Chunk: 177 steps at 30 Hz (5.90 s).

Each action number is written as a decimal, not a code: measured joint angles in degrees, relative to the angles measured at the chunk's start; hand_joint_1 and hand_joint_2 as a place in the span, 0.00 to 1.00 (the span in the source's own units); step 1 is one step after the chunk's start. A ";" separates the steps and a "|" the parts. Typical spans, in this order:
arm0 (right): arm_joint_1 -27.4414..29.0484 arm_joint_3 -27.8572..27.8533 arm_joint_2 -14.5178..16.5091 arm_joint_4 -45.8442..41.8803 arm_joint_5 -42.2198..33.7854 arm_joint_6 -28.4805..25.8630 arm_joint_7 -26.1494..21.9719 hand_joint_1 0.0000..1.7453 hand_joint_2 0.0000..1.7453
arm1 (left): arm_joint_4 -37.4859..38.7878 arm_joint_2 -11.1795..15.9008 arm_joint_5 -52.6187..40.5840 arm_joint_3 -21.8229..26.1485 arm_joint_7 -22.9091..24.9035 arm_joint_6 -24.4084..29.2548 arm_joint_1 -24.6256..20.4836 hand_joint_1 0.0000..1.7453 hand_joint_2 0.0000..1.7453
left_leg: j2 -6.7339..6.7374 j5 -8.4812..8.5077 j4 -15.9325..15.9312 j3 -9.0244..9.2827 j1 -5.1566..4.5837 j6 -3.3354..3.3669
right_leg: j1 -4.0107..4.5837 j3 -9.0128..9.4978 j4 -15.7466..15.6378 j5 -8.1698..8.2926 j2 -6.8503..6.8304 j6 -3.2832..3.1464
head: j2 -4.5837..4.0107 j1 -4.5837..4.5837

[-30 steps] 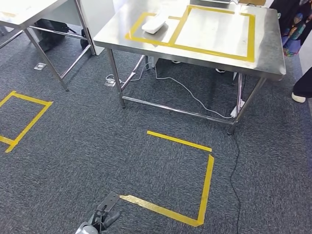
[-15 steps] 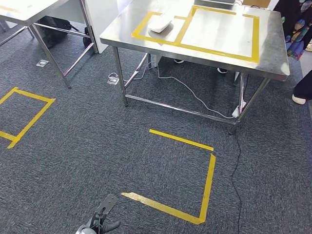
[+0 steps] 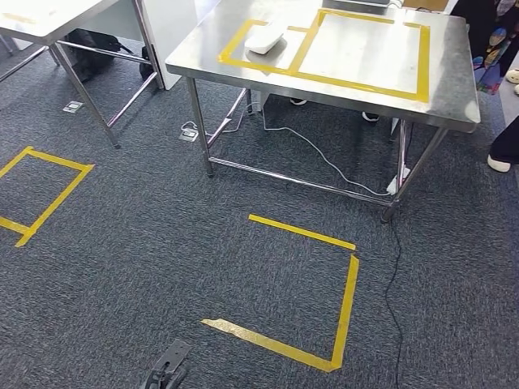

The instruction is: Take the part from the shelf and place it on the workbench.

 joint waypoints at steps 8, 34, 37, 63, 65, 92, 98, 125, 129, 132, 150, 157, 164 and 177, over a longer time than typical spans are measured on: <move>-0.01 -0.02 0.00 0.00 0.34 -0.29 -0.50 0.00 0.00 | 0.07 0.31 0.00 0.45 0.35 -0.10 1.07 0.00 0.00 | 0.00 0.09 0.00 -0.13 0.00 -0.12 | 0.00 -0.19 0.13 0.04 0.00 -0.05 | 0.00 0.00; -0.09 0.17 0.50 0.00 2.11 -0.11 -0.25 0.00 0.00 | 0.53 0.75 -0.52 0.54 0.72 -0.19 1.91 0.00 0.00 | -1.89 0.59 2.17 -2.98 1.35 -2.21 | -0.93 0.99 1.57 -2.18 1.02 -0.52 | 0.00 -0.11; 0.05 0.17 0.50 0.00 2.05 -0.11 -0.27 0.00 0.00 | 0.56 0.71 -0.52 0.54 0.74 -0.20 1.96 0.00 0.00 | -0.62 -5.79 12.50 -6.93 1.37 -2.48 | -0.58 0.50 1.57 -1.71 -0.08 -1.40 | 0.00 -0.38; -0.03 0.23 0.63 -0.02 3.13 -0.30 0.55 0.00 0.00 | 0.62 0.58 -1.08 0.54 1.51 -0.75 1.82 0.00 0.00 | -5.55 -0.16 -0.07 0.34 0.10 0.50 | -0.43 0.03 2.25 -1.79 4.48 0.20 | 0.00 -0.06; -0.11 0.36 0.63 -0.02 3.32 -0.22 0.68 0.00 0.00 | 0.62 0.54 -1.11 0.54 1.57 -0.92 1.75 0.00 0.00 | -6.80 0.14 0.02 -0.15 0.27 -0.31 | -0.34 1.06 0.68 -1.80 5.13 -0.11 | 0.00 -0.10; 0.11 1.19 0.58 -0.10 4.94 -0.53 1.11 0.00 0.00 | 0.73 0.24 -1.14 0.56 1.66 -0.97 1.79 0.00 0.00 | -5.12 -0.19 -0.20 0.32 0.07 0.68 | -0.27 -3.17 8.07 -3.20 2.76 -0.05 | 0.00 0.06; -0.18 1.62 0.57 -0.07 5.15 -0.55 1.20 0.00 0.00 | 0.76 0.24 -1.14 0.57 1.70 -0.97 1.86 0.00 0.00 | -7.16 -0.19 0.55 -0.93 0.32 -1.18 | -0.34 0.55 0.45 -0.98 3.89 -0.79 | 0.00 -0.09; -0.42 3.63 0.53 -0.10 8.16 -0.57 2.49 0.00 0.00 | 0.79 0.14 -1.73 0.59 2.59 -1.18 1.03 0.00 0.00 | -6.84 -0.38 0.78 -0.73 0.82 -0.49 | -0.49 -0.25 1.90 -1.55 6.19 0.25 | 0.00 0.05; -0.50 3.89 0.56 -0.10 8.27 -0.58 2.54 0.00 0.00 | 0.81 0.33 -1.73 0.61 2.60 -1.17 1.32 0.00 0.00 | -7.40 -0.51 1.58 -1.84 0.94 -1.93 | -0.64 0.60 0.88 -1.76 4.14 -0.59 | 0.00 -0.23; -0.33 3.94 0.52 -0.10 8.32 -0.58 2.50 0.00 0.00 | 0.81 0.32 -1.73 0.62 2.60 -1.17 1.08 0.00 0.00 | -1.86 -4.85 9.85 -5.72 0.82 -2.78 | -0.57 1.04 0.52 -1.86 1.06 -1.38 | 0.00 -1.06; -0.50 4.44 0.52 -0.13 8.41 -0.62 2.48 0.00 0.00 | 0.90 0.16 -1.73 0.64 2.60 -1.13 0.89 0.00 0.00 | -1.75 0.16 0.20 -0.66 0.71 0.39 | -0.16 -6.27 17.45 -10.48 0.35 1.29 | 0.00 -0.32; -0.27 4.47 0.52 -0.09 8.37 -0.54 2.50 0.00 0.00 | 0.95 0.09 -1.71 0.66 2.76 -1.15 0.98 0.00 0.00 | -7.44 -0.07 1.36 -1.65 0.97 -1.45 | -0.99 -0.79 2.15 -2.12 6.37 0.67 | 0.00 -0.17; -0.06 4.47 0.50 -0.09 8.50 -0.56 2.49 0.00 0.00 | 1.03 0.19 -1.65 0.81 2.78 -1.15 1.05 0.00 0.00 | -0.59 -7.11 15.84 -8.71 0.88 -2.98 | -0.54 0.03 1.70 -2.30 -0.23 -1.48 | 0.00 -0.97; -0.57 4.49 0.66 -0.17 8.75 -0.57 2.50 0.00 0.00 | 1.05 0.31 -1.57 0.97 2.78 -1.03 1.22 0.00 0.00 | 1.47 0.07 0.20 -0.67 0.21 0.73 | 0.01 -0.57 6.82 -7.48 -1.73 0.84 | 0.00 -0.67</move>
